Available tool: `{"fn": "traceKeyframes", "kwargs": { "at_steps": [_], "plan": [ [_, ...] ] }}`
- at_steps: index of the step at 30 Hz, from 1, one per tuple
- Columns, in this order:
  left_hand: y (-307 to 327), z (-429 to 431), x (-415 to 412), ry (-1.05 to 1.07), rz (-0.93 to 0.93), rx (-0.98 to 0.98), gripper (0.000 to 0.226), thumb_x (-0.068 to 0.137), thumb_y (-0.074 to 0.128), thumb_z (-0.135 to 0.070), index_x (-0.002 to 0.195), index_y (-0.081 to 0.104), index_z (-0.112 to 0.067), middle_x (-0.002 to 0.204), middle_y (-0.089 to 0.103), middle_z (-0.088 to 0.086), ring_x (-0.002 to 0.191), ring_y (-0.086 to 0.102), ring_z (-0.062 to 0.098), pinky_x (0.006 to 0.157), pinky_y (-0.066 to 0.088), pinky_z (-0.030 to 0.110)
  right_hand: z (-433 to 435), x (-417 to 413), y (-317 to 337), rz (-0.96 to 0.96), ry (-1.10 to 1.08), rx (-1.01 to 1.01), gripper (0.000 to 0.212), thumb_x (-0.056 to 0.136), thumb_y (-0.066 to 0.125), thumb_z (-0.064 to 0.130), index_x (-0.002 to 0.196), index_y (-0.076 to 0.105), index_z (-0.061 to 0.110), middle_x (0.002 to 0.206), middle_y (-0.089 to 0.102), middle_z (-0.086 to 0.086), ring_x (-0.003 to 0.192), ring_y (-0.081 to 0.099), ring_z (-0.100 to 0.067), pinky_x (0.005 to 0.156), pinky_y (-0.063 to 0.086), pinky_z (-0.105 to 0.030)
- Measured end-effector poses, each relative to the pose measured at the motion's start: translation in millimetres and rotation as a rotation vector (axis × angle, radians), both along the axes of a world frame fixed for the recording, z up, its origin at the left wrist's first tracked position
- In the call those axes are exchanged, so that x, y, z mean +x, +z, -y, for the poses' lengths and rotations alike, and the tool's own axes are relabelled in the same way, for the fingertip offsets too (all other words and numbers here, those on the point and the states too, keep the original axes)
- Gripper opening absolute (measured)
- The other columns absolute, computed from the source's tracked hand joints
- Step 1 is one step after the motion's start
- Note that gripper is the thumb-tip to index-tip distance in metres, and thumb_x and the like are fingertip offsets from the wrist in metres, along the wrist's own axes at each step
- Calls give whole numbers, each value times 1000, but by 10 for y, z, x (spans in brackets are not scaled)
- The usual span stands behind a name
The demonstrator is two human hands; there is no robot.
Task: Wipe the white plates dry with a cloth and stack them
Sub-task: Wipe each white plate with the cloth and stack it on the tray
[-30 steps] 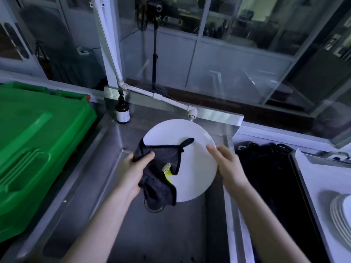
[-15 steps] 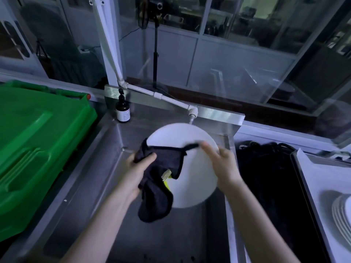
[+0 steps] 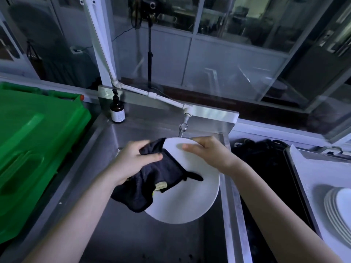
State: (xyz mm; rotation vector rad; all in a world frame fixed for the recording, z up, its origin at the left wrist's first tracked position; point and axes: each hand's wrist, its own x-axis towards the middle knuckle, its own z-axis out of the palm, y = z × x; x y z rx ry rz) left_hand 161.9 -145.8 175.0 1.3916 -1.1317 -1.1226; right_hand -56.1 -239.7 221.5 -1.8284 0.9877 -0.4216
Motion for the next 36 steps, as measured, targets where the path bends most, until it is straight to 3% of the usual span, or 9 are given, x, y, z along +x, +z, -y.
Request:
{"fn": "traceKeyframes", "kwargs": {
  "at_steps": [6, 8, 11, 15, 18, 26, 29, 32, 36],
  "plan": [
    [-316, -150, -289, 440, -527, 124, 16, 89, 68, -8, 105, 70, -7, 95, 76, 12, 88, 74, 27, 76, 58, 35, -107, 11, -188, 374, -580, 207, 28, 93, 68, 30, 81, 74, 5, 78, 71, -12, 73, 64, -23, 67, 50, -36],
    [-373, -137, -431, 584, -712, 196, 11, 93, 62, -6, 100, 69, -7, 78, 76, 4, 67, 73, 16, 58, 56, 23, -287, 147, -343, 435, -797, 278, 31, 94, 66, 33, 74, 73, 10, 80, 69, -12, 75, 61, -23, 68, 48, -36],
    [-385, -101, -349, 650, -759, 257, 10, 94, 60, -6, 95, 68, -10, 66, 74, 1, 55, 70, 13, 45, 51, 19, -461, 148, -443, 425, -671, 358, 27, 96, 61, 43, 81, 77, 26, 96, 77, -5, 82, 69, -20, 72, 53, -35],
    [-368, -122, -43, 621, -687, 294, 9, 91, 66, -8, 99, 70, -10, 72, 75, 3, 58, 71, 15, 47, 53, 21, -524, -179, -322, 201, -296, -226, 52, 88, 67, 48, 135, 59, 28, 136, 60, 12, 126, 55, -2, 104, 44, -23],
    [-289, -80, 123, 599, -631, 306, 13, 89, 68, -7, 101, 70, -9, 75, 76, 5, 59, 71, 16, 47, 52, 21, -571, -330, -244, -109, 104, -845, 66, 81, 77, 45, 138, 59, 19, 151, 48, -1, 144, 40, -17, 120, 29, -38],
    [-86, 29, 246, 386, -524, 376, 17, 88, 67, -16, 102, 72, -7, 92, 76, 13, 74, 73, 23, 70, 54, 31, -612, -191, -223, -237, 386, -1364, 35, 97, 47, 7, 118, 74, 15, 128, 68, -5, 120, 64, -24, 93, 56, -40],
    [-64, 17, 310, 373, -614, 383, 21, 92, 64, -26, 100, 72, -8, 97, 74, 12, 87, 69, 23, 86, 52, 33, -636, -182, -280, -179, 278, -1226, 35, 88, 60, -2, 116, 74, 12, 125, 70, -5, 114, 68, -22, 87, 60, -36],
    [-69, 14, 303, 447, -622, 266, 28, 102, 47, -20, 90, 68, -5, 86, 70, 16, 81, 66, 22, 71, 52, 23, -667, -147, -313, -169, 39, -826, 27, 89, 68, 6, 112, 76, 18, 101, 78, 5, 87, 75, -17, 67, 59, -30],
    [-169, -53, 273, 703, -576, 52, 25, 99, 55, -24, 117, 65, -10, 112, 70, 16, 98, 67, 30, 84, 52, 37, -624, -172, -379, 101, -277, -119, 31, 95, 65, 12, 68, 65, 27, 61, 51, 15, 60, 43, -2, 57, 35, -22]
  ]
}}
